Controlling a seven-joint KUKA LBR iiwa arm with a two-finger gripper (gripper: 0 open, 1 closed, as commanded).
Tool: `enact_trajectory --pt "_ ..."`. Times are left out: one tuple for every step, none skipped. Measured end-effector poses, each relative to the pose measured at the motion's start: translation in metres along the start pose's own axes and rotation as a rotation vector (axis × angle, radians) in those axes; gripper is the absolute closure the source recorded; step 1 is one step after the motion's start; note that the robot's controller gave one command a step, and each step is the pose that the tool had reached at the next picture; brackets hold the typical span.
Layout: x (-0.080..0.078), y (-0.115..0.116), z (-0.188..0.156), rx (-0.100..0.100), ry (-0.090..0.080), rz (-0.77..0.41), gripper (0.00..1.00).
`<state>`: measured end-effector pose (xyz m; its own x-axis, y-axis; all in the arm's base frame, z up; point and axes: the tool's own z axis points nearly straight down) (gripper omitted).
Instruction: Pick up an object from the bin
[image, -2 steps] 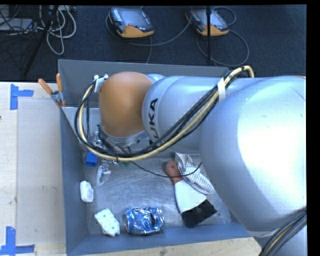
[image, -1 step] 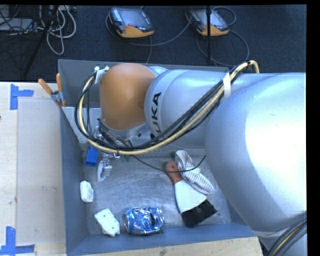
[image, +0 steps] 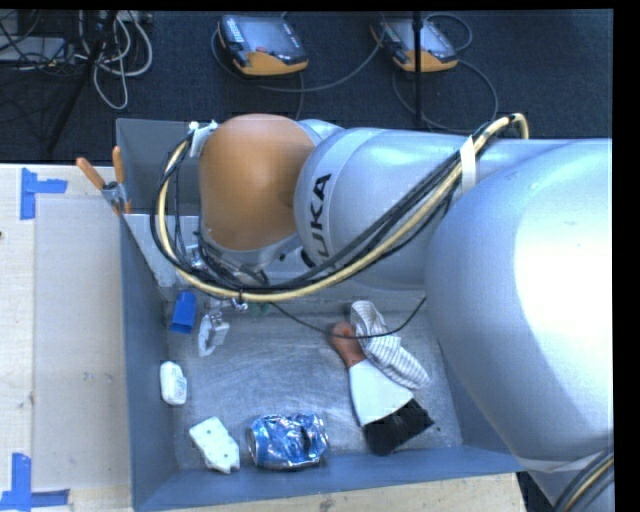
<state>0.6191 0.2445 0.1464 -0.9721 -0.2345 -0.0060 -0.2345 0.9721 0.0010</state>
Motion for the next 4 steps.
enact_trajectory --pt "-0.004 0.000 0.050 -0.001 -0.001 -0.009 0.00" --pt "-0.003 0.000 0.049 0.000 -0.001 -0.004 0.00" --pt "-0.002 0.002 0.062 0.000 0.004 -0.069 0.00" --pt "0.003 0.001 0.064 -0.002 0.005 -0.634 1.00"
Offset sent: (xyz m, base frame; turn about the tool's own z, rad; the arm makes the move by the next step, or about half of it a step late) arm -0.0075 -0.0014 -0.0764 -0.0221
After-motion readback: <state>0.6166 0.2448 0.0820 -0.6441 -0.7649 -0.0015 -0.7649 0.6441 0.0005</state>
